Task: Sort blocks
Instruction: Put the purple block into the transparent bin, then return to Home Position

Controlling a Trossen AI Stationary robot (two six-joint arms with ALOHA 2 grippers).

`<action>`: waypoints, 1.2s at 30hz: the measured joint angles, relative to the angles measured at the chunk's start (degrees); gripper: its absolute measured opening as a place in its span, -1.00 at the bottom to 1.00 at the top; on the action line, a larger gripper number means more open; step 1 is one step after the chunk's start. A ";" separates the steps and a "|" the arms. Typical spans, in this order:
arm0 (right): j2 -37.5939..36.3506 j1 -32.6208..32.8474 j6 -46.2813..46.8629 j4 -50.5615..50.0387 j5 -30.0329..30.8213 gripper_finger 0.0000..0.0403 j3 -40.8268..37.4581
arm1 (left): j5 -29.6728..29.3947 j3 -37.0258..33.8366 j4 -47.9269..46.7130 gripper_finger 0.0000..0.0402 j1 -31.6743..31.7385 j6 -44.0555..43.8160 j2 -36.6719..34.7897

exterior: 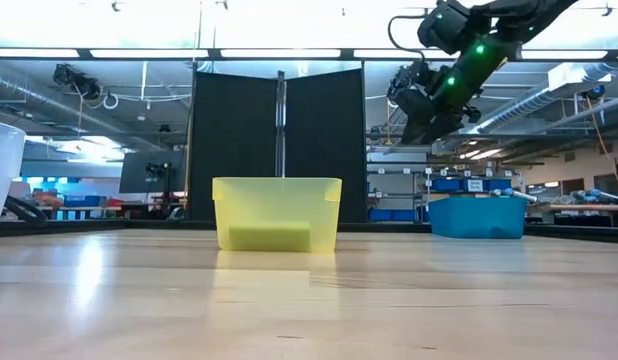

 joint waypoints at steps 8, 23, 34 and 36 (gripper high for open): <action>0.00 2.87 0.92 -0.16 0.00 0.39 0.00 | 5.24 -6.33 -0.13 -0.50 -7.16 -4.22 -0.28; 0.00 7.24 5.08 -0.05 -0.11 0.36 0.00 | 5.92 -14.32 -0.18 0.31 -10.79 -4.74 -1.18; -2.42 23.49 -8.08 13.78 -16.44 0.14 -0.04 | -36.45 -14.25 -0.25 0.02 -15.36 4.36 -14.76; -2.92 28.07 -11.71 18.43 -16.99 -0.04 -0.04 | -41.56 -14.26 -0.31 -0.21 -15.40 8.98 -16.78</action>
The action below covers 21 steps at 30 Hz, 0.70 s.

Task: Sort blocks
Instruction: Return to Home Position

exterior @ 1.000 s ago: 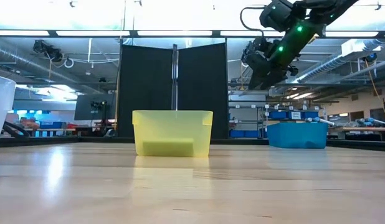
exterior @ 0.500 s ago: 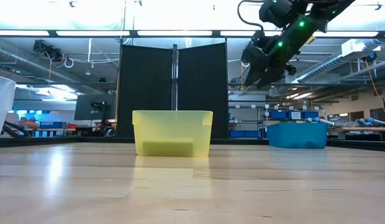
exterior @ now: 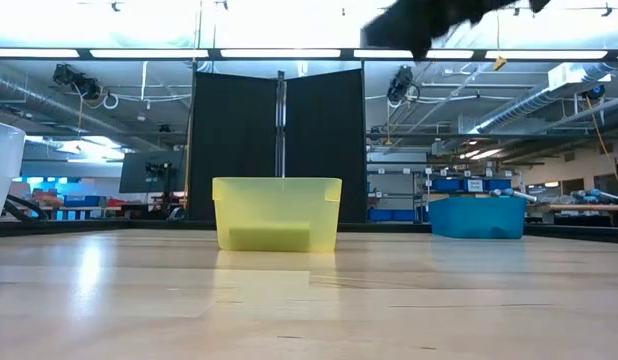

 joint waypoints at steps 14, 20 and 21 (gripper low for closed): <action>-4.28 16.64 -9.18 10.28 10.23 -0.96 -3.02 | -11.08 -42.84 27.62 -0.98 2.19 2.00 -25.39; -14.31 16.78 -9.18 22.73 11.93 -0.97 -16.55 | 1.95 -61.32 65.13 -0.99 10.64 28.85 -35.53; -16.61 16.92 -8.85 24.46 12.64 -0.97 -19.25 | 6.22 -64.08 71.89 -0.99 13.10 34.45 -36.47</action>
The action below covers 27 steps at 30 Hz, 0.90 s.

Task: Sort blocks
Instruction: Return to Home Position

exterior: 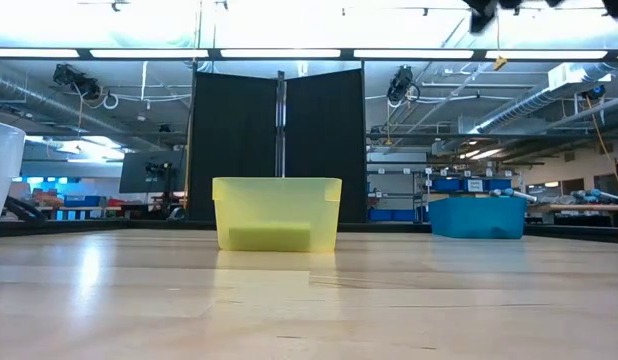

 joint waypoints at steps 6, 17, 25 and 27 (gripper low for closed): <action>-13.69 1.18 0.22 -1.84 0.67 -0.97 -11.08 | 18.92 -13.21 22.77 -0.99 12.39 20.19 -7.15; -33.13 2.02 3.11 -6.59 1.72 -0.97 -24.62 | 37.58 -40.40 37.45 -1.00 26.70 27.76 -37.28; -41.36 2.02 5.81 -16.06 1.70 -0.97 -27.16 | 44.75 -48.12 29.98 -1.00 32.73 29.09 -55.36; -43.58 1.82 6.51 -18.60 1.99 -0.97 -27.50 | 46.70 -48.37 26.13 -1.00 34.83 28.60 -58.62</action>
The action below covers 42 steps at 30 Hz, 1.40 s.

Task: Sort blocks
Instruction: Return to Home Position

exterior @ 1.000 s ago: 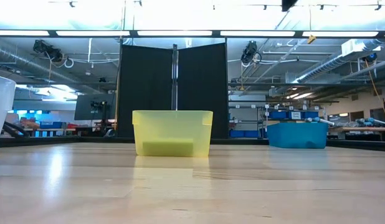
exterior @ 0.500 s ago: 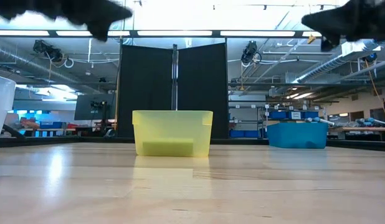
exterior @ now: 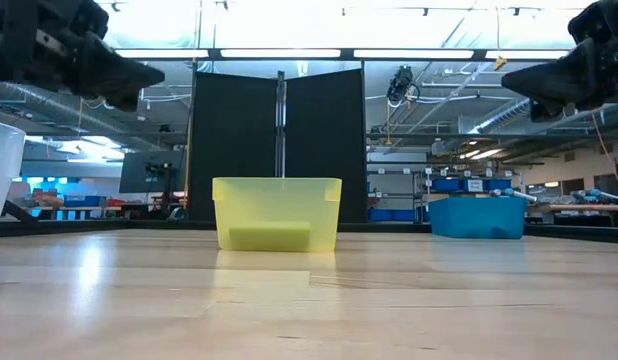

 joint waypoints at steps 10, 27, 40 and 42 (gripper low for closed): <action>-8.83 -0.03 -1.75 -4.13 -1.99 -0.97 -0.65 | 15.52 -0.04 -8.56 -1.00 11.82 -1.13 -9.82; -8.72 -0.03 3.34 -4.32 -1.89 -0.97 -0.65 | 14.07 -6.73 0.72 -1.00 18.06 -3.79 -11.45; -8.41 -0.02 3.64 -4.16 -1.92 -0.87 -0.65 | 4.54 -6.73 -1.42 -0.99 18.06 -2.19 -11.56; -8.41 -0.04 3.63 -4.14 -1.93 -0.86 -0.65 | 3.78 -6.73 -2.27 -0.97 18.06 -2.04 -11.56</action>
